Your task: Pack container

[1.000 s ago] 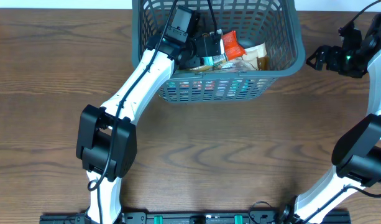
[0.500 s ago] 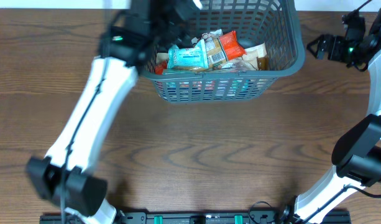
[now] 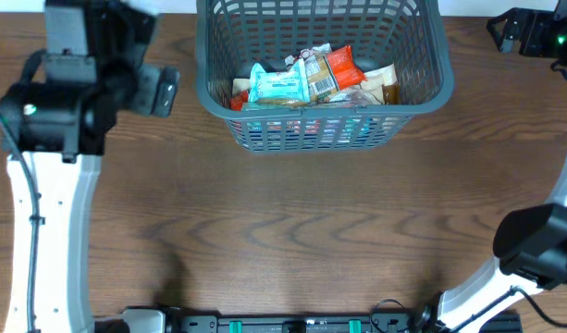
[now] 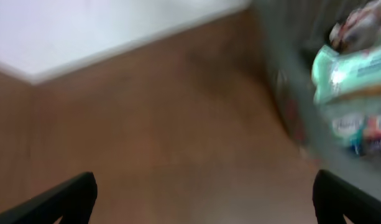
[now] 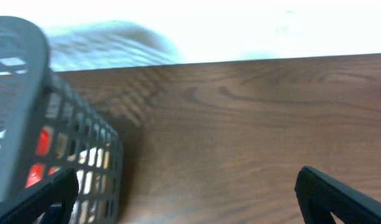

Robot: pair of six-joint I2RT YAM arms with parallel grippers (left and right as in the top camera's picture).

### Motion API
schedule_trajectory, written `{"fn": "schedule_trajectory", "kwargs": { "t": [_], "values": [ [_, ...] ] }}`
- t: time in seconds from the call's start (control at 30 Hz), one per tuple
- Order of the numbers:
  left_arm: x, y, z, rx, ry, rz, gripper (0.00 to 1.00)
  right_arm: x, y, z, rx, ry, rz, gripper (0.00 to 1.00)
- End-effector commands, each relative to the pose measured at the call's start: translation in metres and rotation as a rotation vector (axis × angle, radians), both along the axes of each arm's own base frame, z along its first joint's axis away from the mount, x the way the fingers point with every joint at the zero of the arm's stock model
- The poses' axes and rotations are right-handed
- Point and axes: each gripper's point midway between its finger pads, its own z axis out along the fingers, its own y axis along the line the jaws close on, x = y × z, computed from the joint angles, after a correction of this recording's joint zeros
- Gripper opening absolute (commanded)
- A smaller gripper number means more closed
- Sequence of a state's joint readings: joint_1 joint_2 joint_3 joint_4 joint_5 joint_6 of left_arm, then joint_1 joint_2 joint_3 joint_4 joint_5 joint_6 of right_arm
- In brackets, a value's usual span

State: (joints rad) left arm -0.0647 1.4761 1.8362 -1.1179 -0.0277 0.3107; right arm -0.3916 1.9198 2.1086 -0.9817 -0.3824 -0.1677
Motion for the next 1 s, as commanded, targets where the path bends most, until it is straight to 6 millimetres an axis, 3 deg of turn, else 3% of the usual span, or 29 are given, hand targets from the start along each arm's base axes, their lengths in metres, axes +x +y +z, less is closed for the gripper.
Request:
{"fn": "schedule_trajectory", "kwargs": {
  "t": [0.0, 0.2, 0.47, 0.63, 0.97],
  "values": [
    [-0.021, 0.014, -0.01, -0.075, 0.08, 0.136, 0.99, -0.028, 0.0, 0.042, -0.038, -0.037, -0.072, 0.99],
    [-0.06, 0.01, -0.037, -0.095, 0.266, 0.151, 0.99, -0.084, 0.017, 0.064, -0.042, 0.02, -0.093, 0.99],
    [-0.084, 0.0, -0.051, -0.12, 0.213, 0.138, 0.99, -0.135, 0.04, 0.063, -0.022, 0.12, -0.079, 0.99],
    [-0.103, -0.011, -0.074, -0.184, 0.165, 0.095, 0.99, -0.156, 0.058, 0.036, 0.009, 0.216, -0.048, 0.99],
    [-0.125, -0.009, -0.131, -0.25, 0.069, 0.153, 0.98, -0.196, 0.098, -0.056, 0.0, 0.248, 0.04, 0.99]
  ]
}}
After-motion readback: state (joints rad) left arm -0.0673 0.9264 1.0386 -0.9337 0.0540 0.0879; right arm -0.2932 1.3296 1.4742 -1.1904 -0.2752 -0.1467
